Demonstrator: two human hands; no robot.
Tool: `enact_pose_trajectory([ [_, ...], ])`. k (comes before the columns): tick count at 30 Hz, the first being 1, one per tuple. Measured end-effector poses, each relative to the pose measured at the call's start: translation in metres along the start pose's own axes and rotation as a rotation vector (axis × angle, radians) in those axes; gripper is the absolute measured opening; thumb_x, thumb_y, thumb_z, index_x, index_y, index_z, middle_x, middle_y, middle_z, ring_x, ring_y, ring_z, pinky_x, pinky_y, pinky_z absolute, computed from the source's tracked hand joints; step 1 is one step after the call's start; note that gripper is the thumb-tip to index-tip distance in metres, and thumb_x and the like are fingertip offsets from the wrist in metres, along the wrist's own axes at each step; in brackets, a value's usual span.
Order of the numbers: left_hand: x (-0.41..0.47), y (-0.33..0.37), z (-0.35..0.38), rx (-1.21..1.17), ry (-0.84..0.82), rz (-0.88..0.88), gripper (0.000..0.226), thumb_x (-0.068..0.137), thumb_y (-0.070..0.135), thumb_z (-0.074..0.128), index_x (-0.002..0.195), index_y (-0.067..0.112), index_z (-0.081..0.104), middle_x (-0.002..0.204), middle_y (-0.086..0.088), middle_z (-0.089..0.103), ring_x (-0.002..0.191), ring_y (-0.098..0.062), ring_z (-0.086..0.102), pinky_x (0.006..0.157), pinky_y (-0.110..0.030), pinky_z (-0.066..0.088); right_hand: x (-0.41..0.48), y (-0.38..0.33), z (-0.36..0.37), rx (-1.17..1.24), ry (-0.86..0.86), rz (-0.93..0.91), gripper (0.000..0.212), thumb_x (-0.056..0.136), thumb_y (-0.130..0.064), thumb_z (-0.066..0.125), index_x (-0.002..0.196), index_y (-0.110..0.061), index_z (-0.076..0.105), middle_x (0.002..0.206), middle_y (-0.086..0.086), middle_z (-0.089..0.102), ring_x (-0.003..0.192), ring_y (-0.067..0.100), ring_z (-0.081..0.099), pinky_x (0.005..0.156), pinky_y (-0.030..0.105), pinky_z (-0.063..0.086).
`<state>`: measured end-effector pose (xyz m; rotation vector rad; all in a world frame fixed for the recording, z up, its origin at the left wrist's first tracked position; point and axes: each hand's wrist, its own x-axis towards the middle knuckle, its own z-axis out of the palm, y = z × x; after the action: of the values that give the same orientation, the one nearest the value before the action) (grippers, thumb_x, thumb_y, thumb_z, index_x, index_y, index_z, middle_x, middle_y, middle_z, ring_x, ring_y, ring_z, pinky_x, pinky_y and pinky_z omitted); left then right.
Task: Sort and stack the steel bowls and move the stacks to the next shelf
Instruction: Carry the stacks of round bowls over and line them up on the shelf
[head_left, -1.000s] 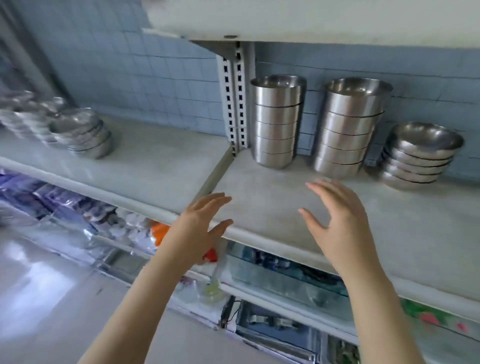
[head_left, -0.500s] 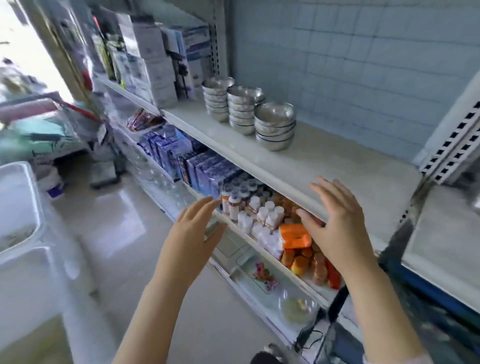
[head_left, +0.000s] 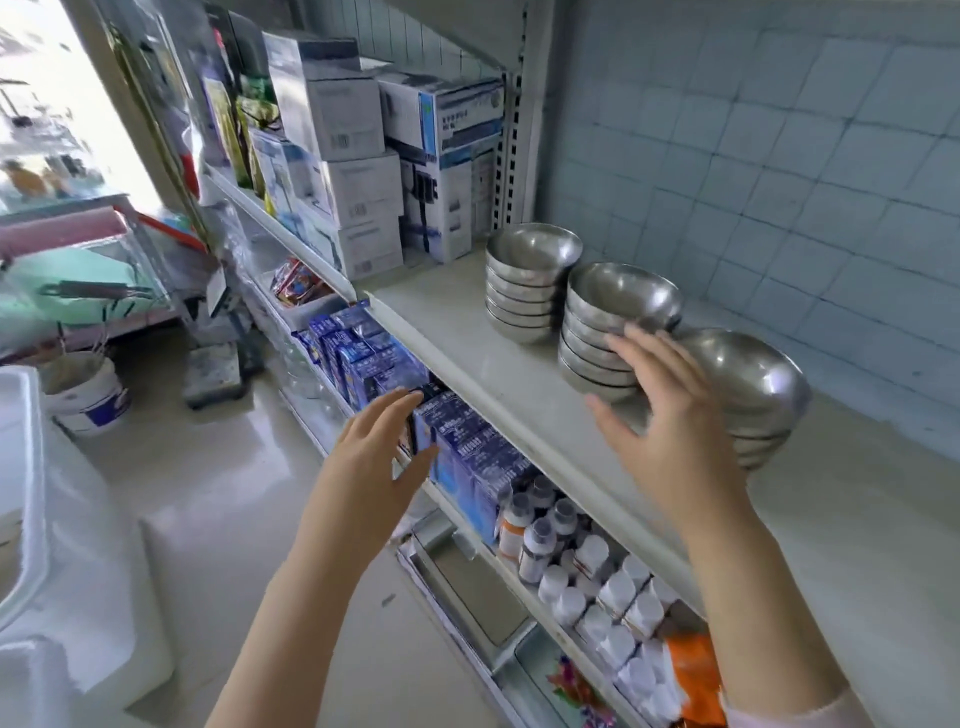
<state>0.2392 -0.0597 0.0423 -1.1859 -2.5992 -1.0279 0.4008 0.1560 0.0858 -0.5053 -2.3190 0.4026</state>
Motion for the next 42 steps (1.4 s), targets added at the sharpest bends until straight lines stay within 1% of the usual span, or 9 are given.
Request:
enact_pose_trajectory([
  [8, 0.138, -0.04, 0.051, -0.133, -0.244, 0.035, 0.08, 0.083, 0.045, 0.068, 0.149, 0.019, 0.03, 0.153, -0.002, 0.036, 0.139, -0.025, 0.036, 0.115, -0.04, 0.03, 0.07, -0.004, 0.05, -0.105, 0.082, 0.047, 0.051, 0.088, -0.033, 0.066, 0.134, -0.012, 0.059, 0.144, 0.005, 0.054, 0.136, 0.029, 0.046, 0.112, 0.05, 0.037],
  [15, 0.242, -0.051, 0.106, -0.438, -0.568, 0.034, 0.122, 0.068, 0.034, 0.086, 0.153, 0.01, 0.002, 0.156, -0.016, 0.027, 0.143, -0.028, 0.031, 0.114, -0.034, 0.028, 0.095, -0.022, 0.093, -0.267, 0.233, 0.201, 0.05, 0.089, -0.029, 0.065, 0.134, -0.009, 0.059, 0.142, 0.005, 0.056, 0.135, 0.026, 0.048, 0.111, 0.048, 0.039],
  [17, 0.265, -0.059, 0.119, -0.494, -0.637, 0.093, 0.126, 0.064, 0.039, 0.087, 0.153, 0.01, 0.002, 0.153, -0.013, 0.035, 0.137, -0.026, 0.04, 0.111, -0.034, 0.035, 0.1, -0.032, 0.103, -0.327, 0.292, 0.229, 0.051, 0.089, -0.025, 0.065, 0.137, -0.008, 0.056, 0.14, 0.005, 0.055, 0.134, 0.027, 0.049, 0.11, 0.047, 0.04],
  [20, 0.284, -0.067, 0.127, -0.595, -0.732, 0.143, 0.108, 0.067, 0.015, 0.088, 0.15, 0.011, 0.019, 0.135, -0.005, 0.054, 0.118, -0.014, 0.055, 0.087, -0.006, 0.042, 0.103, -0.047, 0.116, -0.376, 0.358, 0.25, 0.051, 0.089, -0.019, 0.066, 0.137, -0.004, 0.055, 0.139, 0.006, 0.057, 0.132, 0.027, 0.052, 0.111, 0.042, 0.041],
  [24, 0.295, -0.082, 0.126, -0.64, -0.776, 0.24, 0.101, 0.064, 0.017, 0.089, 0.145, 0.013, 0.029, 0.126, -0.003, 0.062, 0.113, -0.014, 0.06, 0.082, -0.007, 0.042, 0.101, -0.063, 0.139, -0.385, 0.41, 0.299, 0.042, 0.091, -0.024, 0.063, 0.13, -0.007, 0.061, 0.123, -0.002, 0.064, 0.113, 0.016, 0.063, 0.103, 0.022, 0.045],
  [27, 0.302, -0.096, 0.115, -0.647, -0.827, 0.294, 0.102, 0.062, 0.02, 0.09, 0.145, 0.016, 0.03, 0.124, 0.005, 0.059, 0.11, -0.006, 0.057, 0.086, -0.003, 0.041, 0.097, -0.064, 0.157, -0.259, 0.397, 0.439, 0.047, 0.09, -0.039, 0.06, 0.132, -0.018, 0.059, 0.122, -0.008, 0.064, 0.108, 0.01, 0.065, 0.096, 0.027, 0.052],
  [32, 0.311, -0.122, 0.1, -0.648, -0.919, 0.343, 0.102, 0.061, 0.024, 0.091, 0.144, 0.021, 0.032, 0.118, 0.013, 0.06, 0.099, 0.013, 0.055, 0.078, 0.004, 0.036, 0.104, -0.058, 0.18, 0.232, 0.298, 0.747, 0.079, 0.077, -0.062, 0.066, 0.147, -0.046, 0.032, 0.151, -0.022, 0.042, 0.132, -0.001, 0.047, 0.105, 0.024, 0.043],
  [36, 0.314, -0.13, 0.094, -0.69, -0.987, 0.324, 0.101, 0.063, 0.019, 0.09, 0.144, 0.026, 0.031, 0.117, 0.023, 0.056, 0.104, 0.014, 0.053, 0.077, 0.004, 0.038, 0.111, -0.053, 0.194, 0.479, 0.283, 0.736, 0.085, 0.082, -0.048, 0.071, 0.154, -0.029, 0.029, 0.153, -0.015, 0.043, 0.137, 0.0, 0.044, 0.108, 0.021, 0.041],
  [42, 0.31, -0.13, 0.082, -0.785, -1.01, 0.294, 0.1, 0.058, 0.025, 0.092, 0.142, 0.03, 0.038, 0.123, 0.013, 0.064, 0.114, 0.0, 0.059, 0.099, -0.026, 0.05, 0.116, -0.07, 0.189, 0.502, 0.378, 0.774, 0.077, 0.085, -0.043, 0.072, 0.151, -0.029, 0.035, 0.146, -0.012, 0.053, 0.132, 0.001, 0.051, 0.113, 0.044, 0.041],
])
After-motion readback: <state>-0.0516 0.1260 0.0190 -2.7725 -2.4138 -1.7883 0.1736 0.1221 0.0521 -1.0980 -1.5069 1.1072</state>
